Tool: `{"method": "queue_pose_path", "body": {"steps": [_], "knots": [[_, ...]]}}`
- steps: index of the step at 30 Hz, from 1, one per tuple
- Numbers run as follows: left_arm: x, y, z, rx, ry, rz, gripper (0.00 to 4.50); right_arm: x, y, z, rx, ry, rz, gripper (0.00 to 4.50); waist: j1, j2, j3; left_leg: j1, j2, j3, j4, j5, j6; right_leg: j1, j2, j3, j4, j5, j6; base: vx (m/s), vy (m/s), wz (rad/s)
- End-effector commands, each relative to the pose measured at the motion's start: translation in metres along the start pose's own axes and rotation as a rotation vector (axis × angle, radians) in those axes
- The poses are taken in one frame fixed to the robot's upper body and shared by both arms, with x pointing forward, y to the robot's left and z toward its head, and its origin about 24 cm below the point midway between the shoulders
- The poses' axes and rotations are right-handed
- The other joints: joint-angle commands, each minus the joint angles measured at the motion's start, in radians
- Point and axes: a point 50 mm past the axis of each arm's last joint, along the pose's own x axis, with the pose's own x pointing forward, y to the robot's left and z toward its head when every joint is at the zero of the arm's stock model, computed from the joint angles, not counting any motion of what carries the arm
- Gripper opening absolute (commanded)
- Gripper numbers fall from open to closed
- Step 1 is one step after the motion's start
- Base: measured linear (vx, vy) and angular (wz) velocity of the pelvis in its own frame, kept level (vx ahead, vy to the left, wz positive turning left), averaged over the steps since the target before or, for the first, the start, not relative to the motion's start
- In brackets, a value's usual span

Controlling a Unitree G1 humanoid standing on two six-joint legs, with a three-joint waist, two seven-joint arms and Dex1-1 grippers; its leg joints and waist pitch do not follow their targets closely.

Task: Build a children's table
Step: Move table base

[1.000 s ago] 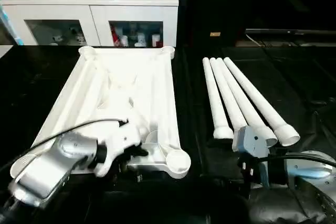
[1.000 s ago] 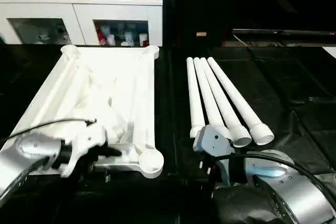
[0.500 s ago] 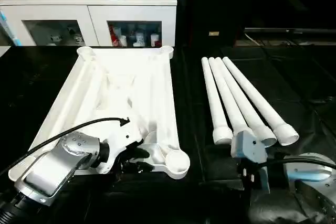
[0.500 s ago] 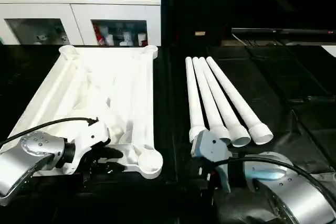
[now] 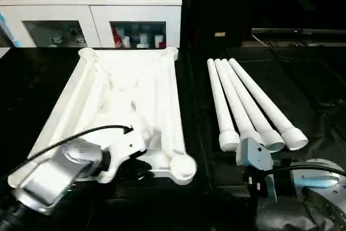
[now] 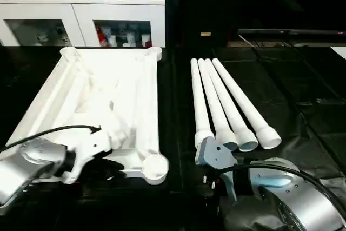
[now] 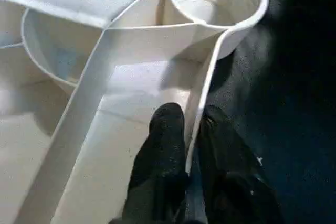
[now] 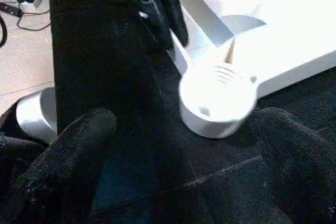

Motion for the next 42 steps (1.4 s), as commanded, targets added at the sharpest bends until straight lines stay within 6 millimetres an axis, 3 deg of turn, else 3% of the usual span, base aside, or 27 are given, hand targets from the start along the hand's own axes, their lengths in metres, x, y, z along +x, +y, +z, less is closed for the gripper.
{"method": "queue_pose_path", "body": {"steps": [1,5,6,10,12,13,17,18,21,27,28,29,31,33,34,36,37,38,39,41,42], "knots": [[-0.006,0.017,0.0,-0.079,-0.019,0.144,0.27,0.0,-0.003,0.002,-0.02,0.005,-0.012,4.5,0.0,-0.005,-0.037,0.008,0.065,-0.025,-0.081,-0.251,0.004,0.02,-0.088,0.05,-0.091,-0.214,-0.201,0.0,0.0,0.0],[-0.003,0.02,0.002,-0.06,-0.035,0.172,0.06,0.0,-0.005,0.003,-0.028,0.002,-0.023,4.5,-0.009,-0.01,-0.038,-0.001,0.062,-0.027,-0.081,-0.221,0.017,0.025,-0.086,0.048,-0.095,-0.227,-0.179,0.0,0.0,0.0],[-0.003,0.02,0.002,-0.054,-0.036,0.17,0.06,0.001,-0.005,0.003,-0.03,0.001,-0.025,4.5,-0.01,-0.009,-0.039,0.002,0.063,-0.027,-0.079,-0.22,0.018,0.023,-0.086,0.048,-0.095,-0.226,-0.178,0.0,0.0,0.0],[0.001,0.018,0.004,0.043,-0.054,0.137,0.02,0.001,-0.005,0.004,-0.034,0.0,-0.029,4.5,-0.013,-0.004,-0.047,0.001,0.065,-0.026,-0.071,-0.147,0.045,0.024,-0.083,0.047,-0.082,-0.065,-0.21,0.0,0.0,0.0],[0.004,0.015,0.005,0.107,-0.083,0.105,0.02,0.001,-0.006,0.004,-0.037,0.0,-0.032,4.5,-0.01,-0.008,-0.044,0.0,0.065,-0.025,-0.072,-0.154,0.055,0.023,-0.083,0.047,-0.085,-0.063,-0.212,0.0,0.0,0.0],[0.004,0.015,0.005,0.107,-0.083,0.105,0.02,0.001,-0.006,0.004,-0.037,0.0,-0.032,4.5,-0.007,-0.005,-0.045,0.002,0.067,-0.024,-0.073,-0.166,0.051,0.022,-0.085,0.047,-0.084,-0.075,-0.213,0.0,0.0,0.0],[0.007,0.014,-0.002,0.213,-0.083,0.038,0.02,0.001,-0.007,0.003,-0.04,-0.002,-0.046,4.5,0.008,-0.012,-0.043,0.008,0.072,-0.021,-0.077,-0.195,0.038,0.014,-0.086,0.05,-0.087,-0.129,-0.195,0.0,0.0,0.0],[0.007,0.013,-0.003,0.218,-0.078,0.022,0.02,0.001,-0.008,0.003,-0.039,-0.002,-0.048,4.5,0.008,-0.021,-0.042,0.009,0.072,-0.019,-0.077,-0.198,0.037,0.014,-0.086,0.051,-0.087,-0.133,-0.193,0.0,0.0,0.0],[0.009,0.016,-0.006,0.24,-0.04,-0.01,0.02,0.003,-0.01,0.002,-0.037,0.002,-0.061,4.5,0.018,-0.018,-0.041,0.011,0.073,-0.018,-0.08,-0.193,0.029,0.011,-0.088,0.051,-0.085,-0.152,-0.184,0.0,0.0,0.0],[0.009,0.02,-0.008,0.243,-0.038,-0.025,0.02,0.003,-0.016,0.002,-0.042,0.014,-0.121,4.5,0.023,-0.008,-0.042,0.014,0.074,-0.016,-0.082,-0.223,-0.004,0.009,-0.089,0.054,-0.085,-0.168,-0.173,0.0,0.0,0.0],[0.008,0.02,-0.009,0.243,-0.045,-0.018,0.02,0.002,-0.018,0.003,-0.018,0.001,-0.141,4.5,0.021,-0.01,-0.042,0.013,0.072,-0.015,-0.082,-0.224,-0.006,0.009,-0.089,0.054,-0.086,-0.166,-0.172,0.0,0.0,0.0],[0.005,0.019,-0.008,0.225,-0.061,-0.026,0.02,0.002,-0.02,0.005,0.005,-0.026,-0.153,4.5,0.021,-0.005,-0.043,0.013,0.071,-0.016,-0.082,-0.224,-0.007,0.009,-0.089,0.054,-0.084,-0.168,-0.175,0.0,0.0,0.0],[-0.001,0.016,-0.008,0.214,-0.084,-0.055,0.44,0.002,-0.024,0.009,0.045,-0.064,-0.182,4.5,0.019,-0.009,-0.044,0.011,0.071,-0.015,-0.082,-0.221,-0.009,0.011,-0.089,0.052,-0.085,-0.166,-0.181,0.0,0.0,0.0],[-0.005,0.015,-0.007,0.21,-0.096,-0.059,0.44,0.003,-0.028,0.012,0.059,-0.089,-0.216,4.5,0.018,-0.009,-0.046,0.01,0.072,-0.015,-0.083,-0.204,-0.004,0.009,-0.087,0.052,-0.08,-0.148,-0.183,0.0,0.0,0.0],[-0.012,0.013,-0.005,0.204,-0.118,-0.059,0.59,0.004,-0.035,0.017,0.094,-0.136,-0.271,4.5,0.016,-0.017,-0.047,0.01,0.072,-0.013,-0.082,-0.19,-0.006,0.01,-0.084,0.05,-0.077,-0.124,-0.184,0.0,0.0,0.0],[-0.02,0.014,-0.001,0.212,-0.136,-0.04,0.81,0.006,-0.043,0.023,0.114,-0.182,-0.327,4.5,0.012,-0.013,-0.049,0.01,0.071,-0.012,-0.08,-0.169,-0.006,0.007,-0.084,0.048,-0.071,-0.092,-0.2,0.0,0.0,0.0],[-0.026,0.016,0.002,0.225,-0.136,-0.019,0.81,0.007,-0.045,0.027,0.116,-0.197,-0.339,4.5,0.011,-0.026,-0.05,0.012,0.072,-0.008,-0.08,-0.154,-0.004,0.007,-0.082,0.048,-0.071,-0.067,-0.206,0.0,0.0,0.0],[-0.028,0.017,0.003,0.232,-0.134,-0.009,0.86,0.008,-0.046,0.029,0.106,-0.202,-0.342,4.5,0.011,-0.017,-0.051,0.01,0.07,-0.008,-0.079,-0.14,-0.005,0.007,-0.081,0.047,-0.065,-0.045,-0.21,0.0,0.0,0.0],[-0.032,0.017,0.005,0.239,-0.132,-0.002,0.91,0.01,-0.048,0.032,0.075,-0.206,-0.355,4.5,0.011,-0.016,-0.049,0.012,0.071,-0.007,-0.078,-0.139,-0.006,0.005,-0.081,0.047,-0.065,-0.036,-0.209,0.0,0.0,0.0],[-0.041,0.016,0.013,0.253,-0.156,0.017,1.15,0.017,-0.052,0.041,0.004,-0.265,-0.365,4.5,0.009,-0.026,-0.048,0.009,0.069,-0.004,-0.078,-0.144,-0.012,0.008,-0.082,0.047,-0.064,-0.033,-0.199,0.0,0.0,0.0],[-0.043,0.015,0.015,0.257,-0.167,0.018,1.22,0.019,-0.051,0.044,0.022,-0.31,-0.348,4.5,0.008,-0.023,-0.048,0.01,0.068,-0.004,-0.078,-0.148,-0.013,0.007,-0.084,0.048,-0.064,-0.04,-0.201,0.0,0.0,0.0]]}}
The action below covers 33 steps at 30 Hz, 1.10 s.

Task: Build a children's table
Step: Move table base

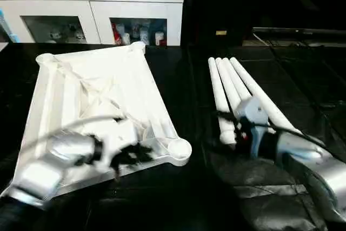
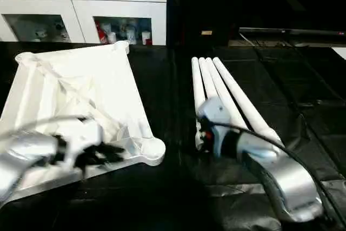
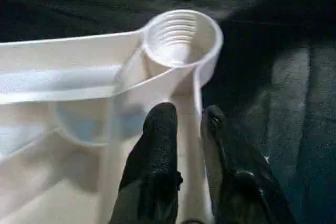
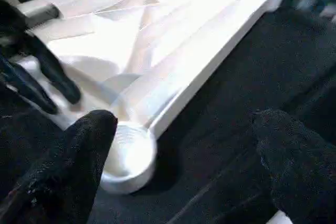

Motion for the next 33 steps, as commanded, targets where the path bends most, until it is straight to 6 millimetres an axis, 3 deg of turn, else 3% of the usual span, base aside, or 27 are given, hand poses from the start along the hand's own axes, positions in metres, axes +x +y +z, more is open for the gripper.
{"method": "queue_pose_path", "body": {"steps": [1,3,4,8,19,22,24,26,28,33], "knots": [[-0.005,-0.001,0.012,0.021,-0.039,0.004,1.27,0.006,0.002,0.006,0.016,-0.076,0.018,4.5,0.002,-0.003,-0.048,0.017,0.059,-0.021,-0.077,-0.154,-0.009,0.024,-0.086,0.048,-0.068,-0.059,-0.203,0.0,0.0,0.0],[-0.006,-0.003,0.018,0.027,-0.057,0.001,1.45,0.009,0.004,0.006,0.019,-0.083,0.006,4.5,0.001,-0.007,-0.048,0.019,0.061,-0.021,-0.078,-0.153,-0.008,0.024,-0.083,0.047,-0.067,-0.057,-0.201,0.0,0.0,0.0],[-0.006,-0.005,0.022,0.025,-0.072,-0.006,1.54,0.013,0.005,0.006,0.037,-0.084,-0.01,4.5,0.001,-0.004,-0.048,0.02,0.061,-0.021,-0.079,-0.142,-0.012,0.023,-0.08,0.047,-0.064,-0.041,-0.201,0.0,0.0,0.0],[-0.005,-0.009,0.029,0.011,-0.112,-0.006,1.77,0.018,0.004,0.009,0.049,-0.107,-0.039,4.5,0.0,-0.013,-0.045,0.019,0.059,-0.02,-0.081,-0.155,-0.027,0.024,-0.081,0.047,-0.065,-0.056,-0.199,0.0,0.0,0.0],[-0.001,-0.019,0.033,-0.029,-0.128,-0.023,2.56,0.027,0.005,0.007,0.155,-0.079,-0.065,4.5,-0.001,-0.006,-0.045,0.022,0.057,-0.02,-0.081,-0.169,-0.049,0.023,-0.076,0.049,-0.067,-0.063,-0.178,0.0,0.0,0.0],[0.0,-0.017,0.037,-0.031,-0.139,-0.01,2.85,0.03,0.0,0.009,0.071,-0.093,-0.147,4.5,-0.002,0.001,-0.046,0.023,0.056,-0.02,-0.082,-0.174,-0.073,0.021,-0.074,0.048,-0.066,-0.054,-0.175,0.0,0.0,0.0],[0.0,-0.016,0.038,-0.026,-0.14,-0.008,2.9,0.031,-0.002,0.011,0.045,-0.098,-0.173,4.5,-0.003,-0.003,-0.047,0.022,0.055,-0.02,-0.081,-0.175,-0.077,0.024,-0.074,0.048,-0.066,-0.046,-0.173,0.0,0.0,0.0],[0.0,-0.016,0.04,-0.017,-0.141,-0.006,3.14,0.033,-0.004,0.011,0.076,-0.096,-0.196,4.5,-0.004,0.003,-0.046,0.023,0.054,-0.021,-0.081,-0.181,-0.078,0.024,-0.074,0.049,-0.066,-0.046,-0.174,0.0,0.0,0.0],[0.0,-0.015,0.045,-0.007,-0.154,-0.01,3.29,0.037,-0.02,0.014,0.046,-0.032,-0.351,4.5,-0.006,0.004,-0.046,0.024,0.052,-0.021,-0.081,-0.177,-0.088,0.023,-0.07,0.048,-0.065,-0.038,-0.177,0.0,0.0,0.0],[-0.001,-0.011,0.05,-0.003,-0.172,-0.005,3.77,0.039,-0.038,0.011,0.117,0.099,-0.461,4.5,-0.006,0.006,-0.045,0.023,0.049,-0.02,-0.079,-0.181,-0.101,0.026,-0.07,0.05,-0.063,-0.05,-0.175,0.0,0.0,0.0]]}}
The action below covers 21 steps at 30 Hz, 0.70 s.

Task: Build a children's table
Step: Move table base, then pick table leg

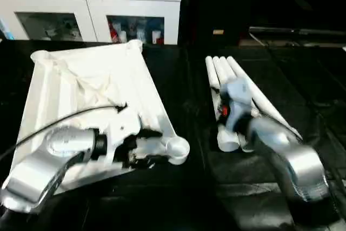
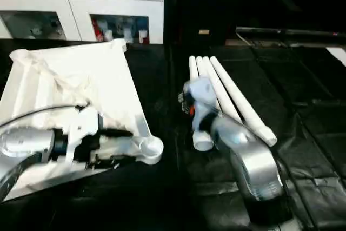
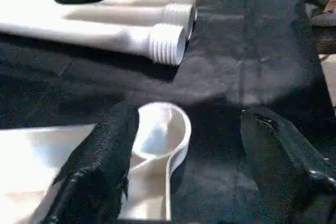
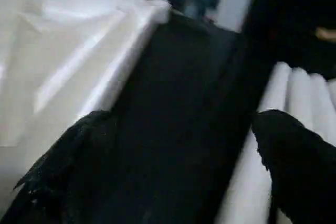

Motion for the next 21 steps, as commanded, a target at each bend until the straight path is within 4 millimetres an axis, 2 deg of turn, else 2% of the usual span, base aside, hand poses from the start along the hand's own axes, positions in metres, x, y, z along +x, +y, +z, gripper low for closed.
{"method": "queue_pose_path", "body": {"steps": [1,4,5,7,8,10,14,20,21], "knots": [[-0.002,0.003,0.005,0.013,-0.002,0.019,3.89,0.004,-0.013,-0.006,0.016,0.083,-0.084,4.5,-0.003,0.016,-0.054,0.021,0.048,-0.02,-0.079,-0.187,-0.094,0.026,-0.071,0.049,-0.07,-0.054,-0.173,0.0,0.0,0.0],[-0.003,0.005,0.002,0.011,0.02,0.034,4.11,0.01,-0.02,-0.009,0.029,0.133,-0.126,4.5,-0.003,0.018,-0.055,0.02,0.047,-0.019,-0.077,-0.175,-0.101,0.025,-0.071,0.05,-0.068,-0.045,-0.174,0.0,0.0,0.0],[-0.003,0.005,0.0,0.012,0.031,0.044,4.2,0.012,-0.022,-0.013,0.025,0.193,-0.141,4.5,-0.003,0.012,-0.054,0.02,0.047,-0.019,-0.077,-0.173,-0.1,0.027,-0.07,0.05,-0.069,-0.041,-0.172,0.0,0.0,0.0],[-0.003,0.005,-0.001,0.013,0.034,0.047,4.28,0.012,-0.022,-0.014,0.024,0.206,-0.143,4.5,-0.002,0.015,-0.054,0.019,0.048,-0.019,-0.077,-0.168,-0.1,0.026,-0.071,0.05,-0.067,-0.041,-0.17,0.0,0.0,0.0],[-0.003,0.005,-0.001,0.01,0.035,0.056,4.4,0.015,-0.021,-0.02,0.048,0.266,-0.146,4.5,-0.003,0.003,-0.055,0.019,0.048,-0.018,-0.077,-0.166,-0.097,0.028,-0.071,0.05,-0.068,-0.04,-0.169,0.0,0.0,0.0],[-0.003,0.005,-0.001,0.007,0.032,0.059,4.4,0.015,-0.02,-0.022,0.059,0.288,-0.146,4.5,0.0,0.01,-0.055,0.018,0.048,-0.019,-0.076,-0.151,-0.093,0.028,-0.073,0.05,-0.065,-0.032,-0.17,0.0,0.0,0.0],[-0.003,0.006,-0.006,-0.025,0.039,0.101,4.4,0.022,-0.018,-0.033,0.125,0.352,-0.146,4.5,0.0,0.007,-0.055,0.018,0.049,-0.017,-0.076,-0.152,-0.093,0.025,-0.074,0.05,-0.065,-0.043,-0.172,0.0,0.0,0.0],[-0.005,0.004,-0.009,-0.031,0.059,0.097,4.4,0.031,-0.022,-0.032,0.134,0.359,-0.184,4.5,0.001,0.007,-0.056,0.018,0.048,-0.016,-0.076,-0.148,-0.099,0.024,-0.075,0.05,-0.065,-0.058,-0.168,0.0,0.0,0.0],[-0.005,0.004,-0.009,-0.032,0.06,0.097,4.4,0.033,-0.022,-0.031,0.145,0.367,-0.186,4.5,0.001,0.004,-0.056,0.017,0.049,-0.016,-0.076,-0.146,-0.099,0.025,-0.075,0.05,-0.065,-0.055,-0.166,0.0,0.0,0.0]]}}
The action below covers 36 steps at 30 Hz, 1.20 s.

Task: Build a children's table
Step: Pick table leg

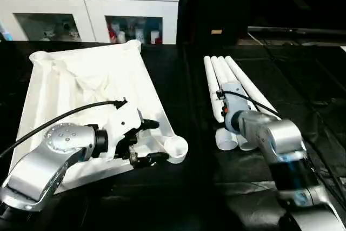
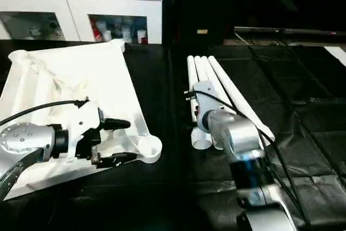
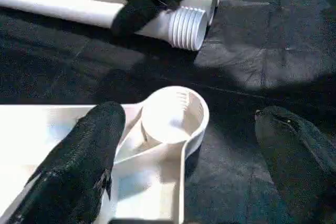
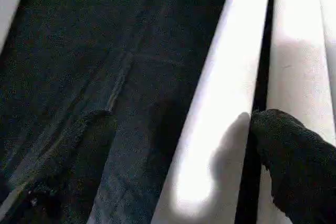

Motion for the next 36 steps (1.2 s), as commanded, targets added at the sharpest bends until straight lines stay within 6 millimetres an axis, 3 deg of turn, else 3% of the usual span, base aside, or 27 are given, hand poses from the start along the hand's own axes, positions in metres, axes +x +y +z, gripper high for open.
{"method": "queue_pose_path", "body": {"steps": [1,12,21,28,36], "knots": [[-0.003,0.001,-0.001,0.0,0.012,0.013,4.4,0.001,-0.003,0.006,0.026,-0.004,-0.012,4.5,0.001,0.006,-0.056,0.017,0.047,-0.016,-0.076,-0.143,-0.095,0.029,-0.074,0.05,-0.07,-0.049,-0.163,0.0,0.0,0.0],[-0.004,-0.001,-0.003,-0.003,0.03,0.006,4.4,0.014,-0.002,-0.004,0.077,0.1,-0.029,4.5,0.002,0.007,-0.059,0.016,0.047,-0.015,-0.074,-0.128,-0.096,0.029,-0.074,0.049,-0.067,-0.018,-0.166,0.0,0.0,0.0],[-0.003,-0.001,-0.003,0.004,0.04,0.004,4.5,0.019,0.002,-0.016,0.14,0.128,0.022,3.7,0.002,0.009,-0.057,0.018,0.048,-0.016,-0.077,-0.154,-0.101,0.027,-0.074,0.048,-0.068,-0.042,-0.162,0.0,0.0,0.0],[-0.003,-0.002,-0.002,0.001,0.037,0.002,4.5,0.02,-0.001,-0.016,0.213,0.083,0.006,3.12,0.002,0.012,-0.058,0.018,0.047,-0.016,-0.076,-0.153,-0.101,0.027,-0.073,0.048,-0.067,-0.032,-0.163,0.0,0.0,0.0],[-0.002,-0.001,-0.001,0.006,0.034,0.001,4.5,0.019,0.0,-0.01,0.17,0.061,-0.008,2.36,0.001,0.01,-0.058,0.017,0.048,-0.016,-0.076,-0.148,-0.1,0.027,-0.073,0.048,-0.068,-0.034,-0.164,0.0,0.0,0.0]]}}
